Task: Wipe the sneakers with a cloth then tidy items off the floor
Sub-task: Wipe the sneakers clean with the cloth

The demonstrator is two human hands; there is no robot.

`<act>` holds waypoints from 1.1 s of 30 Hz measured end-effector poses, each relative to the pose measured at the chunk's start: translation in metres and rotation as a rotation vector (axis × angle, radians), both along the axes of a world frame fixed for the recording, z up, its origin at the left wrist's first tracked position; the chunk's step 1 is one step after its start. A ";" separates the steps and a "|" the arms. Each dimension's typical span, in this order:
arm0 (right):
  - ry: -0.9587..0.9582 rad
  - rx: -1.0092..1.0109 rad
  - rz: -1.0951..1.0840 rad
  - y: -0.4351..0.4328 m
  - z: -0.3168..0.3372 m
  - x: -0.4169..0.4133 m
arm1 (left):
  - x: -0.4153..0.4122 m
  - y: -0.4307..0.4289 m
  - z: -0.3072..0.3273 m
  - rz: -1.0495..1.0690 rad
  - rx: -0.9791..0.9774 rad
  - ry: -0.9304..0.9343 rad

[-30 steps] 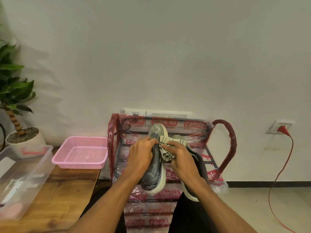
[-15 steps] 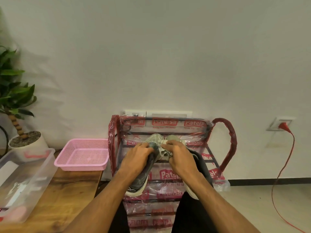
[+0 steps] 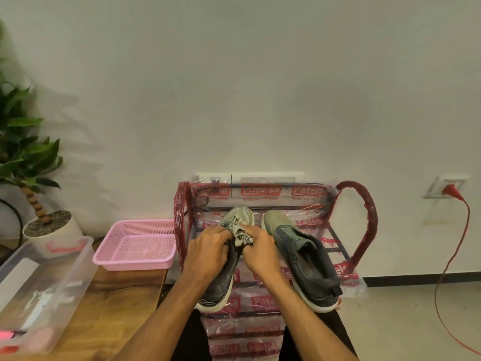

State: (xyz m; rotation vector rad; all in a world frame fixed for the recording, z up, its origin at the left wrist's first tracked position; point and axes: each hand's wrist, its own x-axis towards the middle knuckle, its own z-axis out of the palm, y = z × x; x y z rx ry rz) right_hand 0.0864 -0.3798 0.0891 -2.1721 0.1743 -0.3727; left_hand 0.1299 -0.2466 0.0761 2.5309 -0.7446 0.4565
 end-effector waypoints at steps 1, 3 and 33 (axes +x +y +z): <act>0.007 0.042 0.006 -0.002 -0.001 0.002 | 0.001 0.000 0.001 -0.026 0.010 0.009; 0.029 0.123 0.013 -0.008 -0.004 0.008 | 0.004 0.000 0.004 -0.116 0.027 0.010; 0.071 -0.591 0.211 -0.015 -0.031 0.062 | 0.020 0.018 -0.022 -0.191 -0.059 -0.115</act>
